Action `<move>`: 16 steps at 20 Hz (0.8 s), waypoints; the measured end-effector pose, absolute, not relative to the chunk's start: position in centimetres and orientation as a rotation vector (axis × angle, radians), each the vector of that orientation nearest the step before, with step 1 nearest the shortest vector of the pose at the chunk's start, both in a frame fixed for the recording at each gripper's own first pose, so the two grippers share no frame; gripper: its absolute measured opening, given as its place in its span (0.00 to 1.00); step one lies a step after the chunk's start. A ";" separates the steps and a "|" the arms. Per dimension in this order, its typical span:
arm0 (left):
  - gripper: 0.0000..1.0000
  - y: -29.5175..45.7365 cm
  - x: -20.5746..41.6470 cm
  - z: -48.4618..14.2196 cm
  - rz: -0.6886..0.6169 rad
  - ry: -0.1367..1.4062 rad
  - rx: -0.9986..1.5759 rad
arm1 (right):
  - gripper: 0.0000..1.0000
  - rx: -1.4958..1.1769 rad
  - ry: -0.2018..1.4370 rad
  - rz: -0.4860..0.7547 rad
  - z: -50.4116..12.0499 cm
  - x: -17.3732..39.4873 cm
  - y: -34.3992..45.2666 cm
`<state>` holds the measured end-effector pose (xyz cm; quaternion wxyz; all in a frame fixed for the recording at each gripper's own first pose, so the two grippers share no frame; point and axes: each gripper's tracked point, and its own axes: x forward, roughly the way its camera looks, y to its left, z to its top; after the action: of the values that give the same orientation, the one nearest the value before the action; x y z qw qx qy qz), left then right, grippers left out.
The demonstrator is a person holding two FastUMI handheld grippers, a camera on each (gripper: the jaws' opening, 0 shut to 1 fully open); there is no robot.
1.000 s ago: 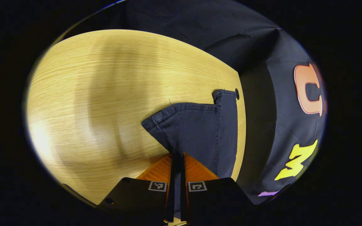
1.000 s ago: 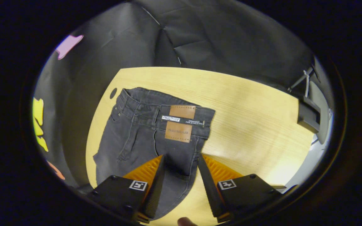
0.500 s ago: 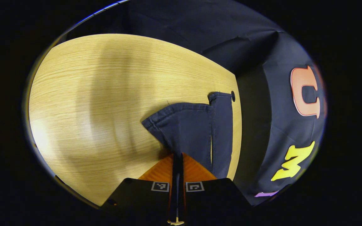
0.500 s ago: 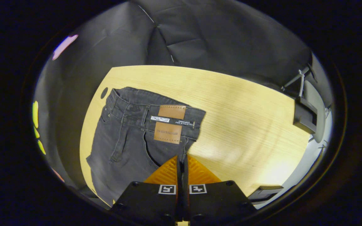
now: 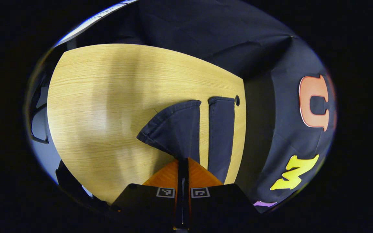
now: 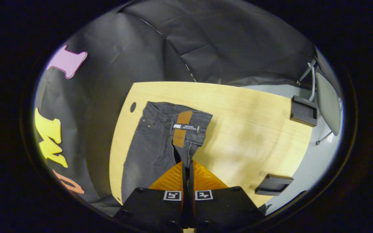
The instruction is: Grasp the waist and the cuffs of the jeans and fold them to make the two legs overlap; first hold the waist and fold one-third of the jeans toward the cuffs, then hold the cuffs and fold the remaining one-third in the same direction to finish folding.
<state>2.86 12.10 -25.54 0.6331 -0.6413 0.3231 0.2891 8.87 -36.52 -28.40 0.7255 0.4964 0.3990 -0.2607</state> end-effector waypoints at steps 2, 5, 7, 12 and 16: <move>0.04 13.1 4.1 -23.7 0.657 0.717 -1.479 | 0.00 1.102 0.855 -0.541 -26.0 9.9 -36.3; 0.04 14.1 7.4 -22.0 0.616 0.712 -1.480 | 0.00 1.116 0.820 -0.495 -23.2 13.0 -36.2; 0.04 14.6 10.5 -21.4 0.585 0.728 -1.477 | 0.00 1.111 0.816 -0.466 -22.0 15.8 -36.1; 0.04 15.3 18.9 -21.2 0.496 0.797 -1.411 | 0.01 1.029 0.859 -0.415 -21.8 23.2 -35.8; 0.04 15.8 25.0 -24.5 0.475 0.868 -1.382 | 0.01 0.958 0.882 -0.381 -24.2 29.4 -35.8</move>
<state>25.00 15.85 -24.47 0.6601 -0.6106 0.3838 0.2101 29.44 -35.81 -24.18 0.7787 0.4429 0.4079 -0.1761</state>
